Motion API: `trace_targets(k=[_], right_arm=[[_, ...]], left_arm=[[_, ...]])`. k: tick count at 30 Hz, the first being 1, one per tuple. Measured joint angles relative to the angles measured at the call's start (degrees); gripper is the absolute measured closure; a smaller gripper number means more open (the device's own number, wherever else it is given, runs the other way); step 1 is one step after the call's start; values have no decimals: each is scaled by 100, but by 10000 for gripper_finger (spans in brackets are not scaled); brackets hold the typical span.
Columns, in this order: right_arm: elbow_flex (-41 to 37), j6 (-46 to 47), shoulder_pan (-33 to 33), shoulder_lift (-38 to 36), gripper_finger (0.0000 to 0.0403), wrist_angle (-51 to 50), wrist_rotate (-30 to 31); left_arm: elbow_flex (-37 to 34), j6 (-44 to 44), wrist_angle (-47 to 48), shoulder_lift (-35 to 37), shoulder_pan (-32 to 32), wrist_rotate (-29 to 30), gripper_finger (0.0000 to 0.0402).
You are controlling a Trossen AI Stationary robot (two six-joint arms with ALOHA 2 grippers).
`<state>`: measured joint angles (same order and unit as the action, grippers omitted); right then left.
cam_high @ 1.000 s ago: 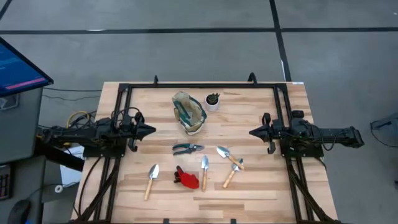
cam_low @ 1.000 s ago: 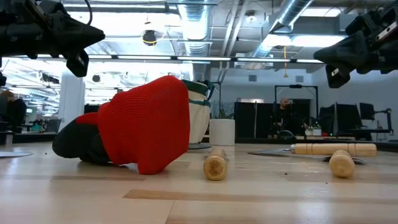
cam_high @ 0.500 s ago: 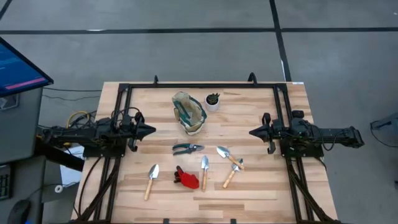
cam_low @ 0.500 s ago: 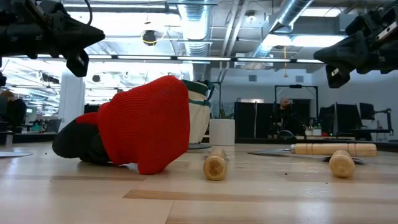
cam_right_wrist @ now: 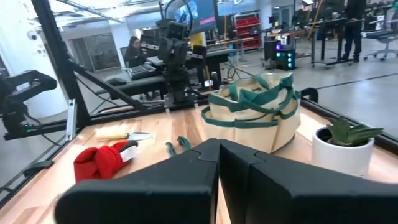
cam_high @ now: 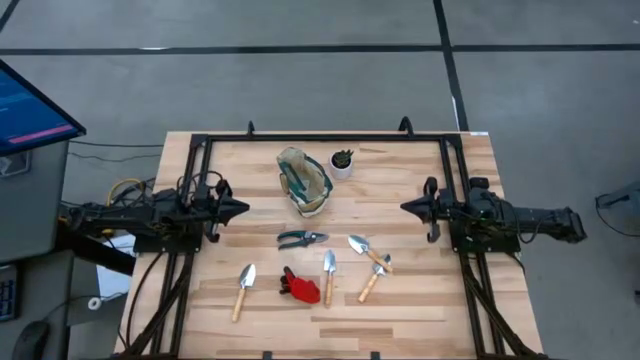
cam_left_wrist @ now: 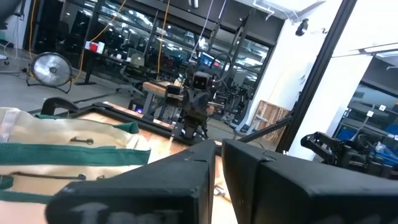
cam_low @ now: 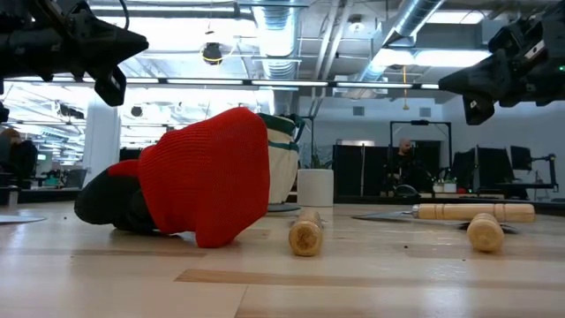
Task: Pick & Place Garden tools in Gardening bag
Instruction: Put the red gloves into the white gardening bag
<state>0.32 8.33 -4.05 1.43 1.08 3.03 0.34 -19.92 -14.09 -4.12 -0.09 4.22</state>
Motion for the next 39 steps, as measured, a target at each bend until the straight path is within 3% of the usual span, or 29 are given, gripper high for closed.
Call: trace_targets(k=[5,16,27,32,39], right_arm=[[0,-651,-195,0,403,0,0],[-1,-616,-526,0,403,31,1],[0,2493,-512,3,403,198,-124],[0,3669,-512,7,403,280,195],[0,5332,-512,4,403,361,1101]], left_arm=[[1,-14,-192,0,1,101,381],[0,-328,-1332,0,0,223,381],[0,-328,-2203,0,2,226,381],[0,-328,-2514,-2,1,237,381],[0,-377,-2807,0,2,693,381]])
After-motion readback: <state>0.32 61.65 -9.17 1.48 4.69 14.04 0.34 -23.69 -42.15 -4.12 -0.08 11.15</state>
